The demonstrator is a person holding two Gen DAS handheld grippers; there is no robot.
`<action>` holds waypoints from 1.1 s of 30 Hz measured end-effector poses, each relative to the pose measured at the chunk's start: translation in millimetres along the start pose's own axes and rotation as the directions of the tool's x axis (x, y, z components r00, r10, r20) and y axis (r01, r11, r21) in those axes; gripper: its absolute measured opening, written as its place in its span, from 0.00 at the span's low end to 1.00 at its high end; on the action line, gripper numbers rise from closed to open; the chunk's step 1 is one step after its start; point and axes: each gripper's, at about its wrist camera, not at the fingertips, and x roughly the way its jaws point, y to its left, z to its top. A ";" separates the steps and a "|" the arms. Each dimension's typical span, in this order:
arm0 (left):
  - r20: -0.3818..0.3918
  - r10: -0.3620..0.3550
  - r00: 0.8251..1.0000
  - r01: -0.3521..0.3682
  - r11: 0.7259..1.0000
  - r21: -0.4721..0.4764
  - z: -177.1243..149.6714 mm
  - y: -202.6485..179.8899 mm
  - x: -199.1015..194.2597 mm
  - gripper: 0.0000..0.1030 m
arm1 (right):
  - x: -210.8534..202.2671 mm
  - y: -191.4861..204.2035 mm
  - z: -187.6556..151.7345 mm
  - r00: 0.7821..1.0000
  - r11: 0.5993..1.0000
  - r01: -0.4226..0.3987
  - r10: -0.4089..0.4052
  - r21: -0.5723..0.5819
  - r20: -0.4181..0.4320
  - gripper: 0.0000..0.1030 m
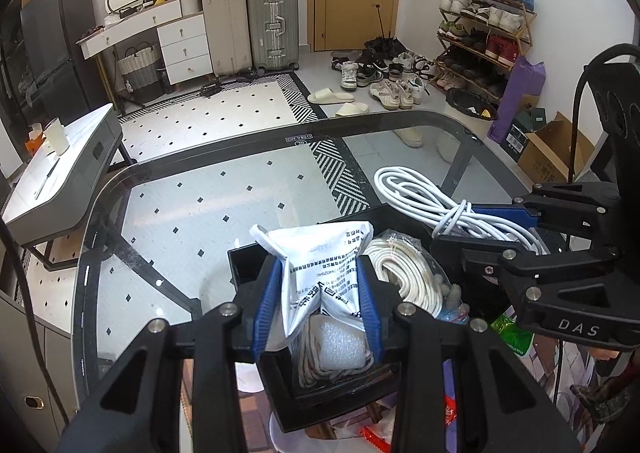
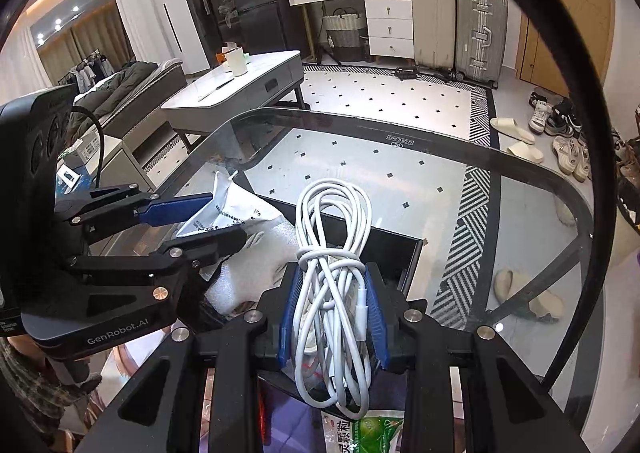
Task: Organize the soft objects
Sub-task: 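Carry the printed bag and white cable over the black box with both tools, then lower both items into the box and open both tools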
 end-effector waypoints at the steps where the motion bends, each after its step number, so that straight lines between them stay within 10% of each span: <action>1: -0.004 -0.001 1.000 0.001 1.000 0.000 -0.6 0.0 2.0 0.35 | 2.0 -0.4 -0.5 1.000 1.000 -0.002 0.002 0.001 -0.002 0.30; 33: -0.037 -0.022 0.999 0.021 0.999 -0.024 -9.5 -1.3 12.4 0.43 | 24.4 7.8 -6.9 0.998 1.000 -0.015 0.016 0.006 -0.062 0.34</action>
